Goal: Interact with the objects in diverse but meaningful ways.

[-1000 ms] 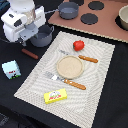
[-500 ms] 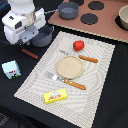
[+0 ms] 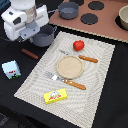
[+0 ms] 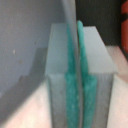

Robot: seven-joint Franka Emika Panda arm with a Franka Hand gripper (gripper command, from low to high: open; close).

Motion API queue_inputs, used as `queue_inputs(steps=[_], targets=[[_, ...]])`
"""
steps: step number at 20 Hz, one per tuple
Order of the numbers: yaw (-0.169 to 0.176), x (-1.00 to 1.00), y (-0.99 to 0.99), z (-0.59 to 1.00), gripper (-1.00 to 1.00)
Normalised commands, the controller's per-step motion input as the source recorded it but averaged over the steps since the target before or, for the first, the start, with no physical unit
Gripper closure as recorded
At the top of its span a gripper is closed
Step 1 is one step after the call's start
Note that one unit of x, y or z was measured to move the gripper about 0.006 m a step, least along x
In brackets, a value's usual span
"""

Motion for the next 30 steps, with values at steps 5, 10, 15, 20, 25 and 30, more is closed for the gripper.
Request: queue_inputs(steps=[5, 10, 15, 20, 25, 30], targets=[[-0.003, 0.95, 0.23, 0.91, 1.00], [0.000, 0.95, 0.30, 0.70, 1.00], [0.000, 0.99, 0.33, 0.66, 1.00], [0.000, 0.98, 0.35, 0.56, 1.00], [0.000, 0.97, 0.37, 0.43, 1.00], [0.000, 0.98, 0.38, 0.25, 1.00]])
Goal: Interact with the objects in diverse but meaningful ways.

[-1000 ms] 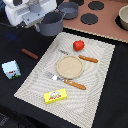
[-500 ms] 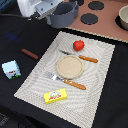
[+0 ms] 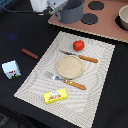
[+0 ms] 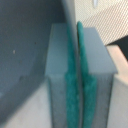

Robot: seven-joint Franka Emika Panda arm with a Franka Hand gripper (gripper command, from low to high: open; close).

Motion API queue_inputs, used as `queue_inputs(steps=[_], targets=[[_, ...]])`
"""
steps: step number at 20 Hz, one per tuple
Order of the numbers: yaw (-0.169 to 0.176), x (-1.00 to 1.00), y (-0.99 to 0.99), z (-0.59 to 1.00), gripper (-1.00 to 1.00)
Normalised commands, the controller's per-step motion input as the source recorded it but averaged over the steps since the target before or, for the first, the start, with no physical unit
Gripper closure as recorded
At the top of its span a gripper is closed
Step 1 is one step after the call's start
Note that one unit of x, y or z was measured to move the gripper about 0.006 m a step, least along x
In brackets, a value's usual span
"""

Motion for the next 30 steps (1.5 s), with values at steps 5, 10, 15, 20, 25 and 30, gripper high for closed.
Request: queue_inputs(steps=[5, 10, 15, 20, 25, 30], targets=[[0.000, 1.00, 0.41, 0.20, 1.00], [0.000, 0.98, 0.44, 0.17, 1.00], [0.000, 0.93, 0.54, 0.22, 1.00], [0.008, 0.78, 0.64, 0.20, 1.00], [0.040, 0.49, 0.80, 0.20, 1.00], [0.056, 0.30, 0.82, 0.24, 1.00]])
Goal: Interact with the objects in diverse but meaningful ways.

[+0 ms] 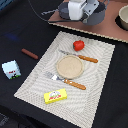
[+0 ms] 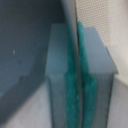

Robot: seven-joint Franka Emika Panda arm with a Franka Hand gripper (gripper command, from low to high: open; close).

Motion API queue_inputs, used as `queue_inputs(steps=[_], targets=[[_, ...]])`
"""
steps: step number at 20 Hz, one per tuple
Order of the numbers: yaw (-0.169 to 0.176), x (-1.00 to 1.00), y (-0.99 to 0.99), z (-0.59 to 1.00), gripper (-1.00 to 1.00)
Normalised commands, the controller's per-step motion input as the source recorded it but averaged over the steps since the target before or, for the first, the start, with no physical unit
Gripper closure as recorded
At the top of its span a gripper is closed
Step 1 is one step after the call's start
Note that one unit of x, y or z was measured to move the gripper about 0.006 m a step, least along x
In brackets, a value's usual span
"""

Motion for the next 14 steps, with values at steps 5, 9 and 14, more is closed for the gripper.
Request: queue_inputs(steps=[5, 9, 14], targets=[[0.026, 0.25, 0.54, 0.23, 1.00], [0.000, 0.41, 0.29, 0.21, 1.00], [0.000, 0.41, 0.35, 0.10, 1.00]])
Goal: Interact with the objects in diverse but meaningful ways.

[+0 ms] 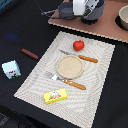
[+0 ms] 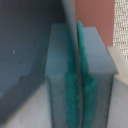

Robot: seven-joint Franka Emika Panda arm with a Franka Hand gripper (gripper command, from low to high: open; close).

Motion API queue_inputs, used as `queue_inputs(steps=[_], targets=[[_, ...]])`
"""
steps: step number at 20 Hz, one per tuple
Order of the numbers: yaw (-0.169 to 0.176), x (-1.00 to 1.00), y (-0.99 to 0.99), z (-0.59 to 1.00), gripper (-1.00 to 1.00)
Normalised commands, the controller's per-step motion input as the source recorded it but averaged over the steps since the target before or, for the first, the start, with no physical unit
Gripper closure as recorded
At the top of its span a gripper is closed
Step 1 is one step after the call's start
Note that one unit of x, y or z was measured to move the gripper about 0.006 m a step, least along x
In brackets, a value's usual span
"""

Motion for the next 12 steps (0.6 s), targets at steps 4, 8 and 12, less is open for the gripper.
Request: queue_inputs(steps=[4, 8, 12], targets=[[0.005, 0.29, 0.49, 0.00, -1.00], [0.021, 0.28, 0.60, 0.00, -1.00], [0.025, 0.36, 0.60, 0.02, -1.00]])
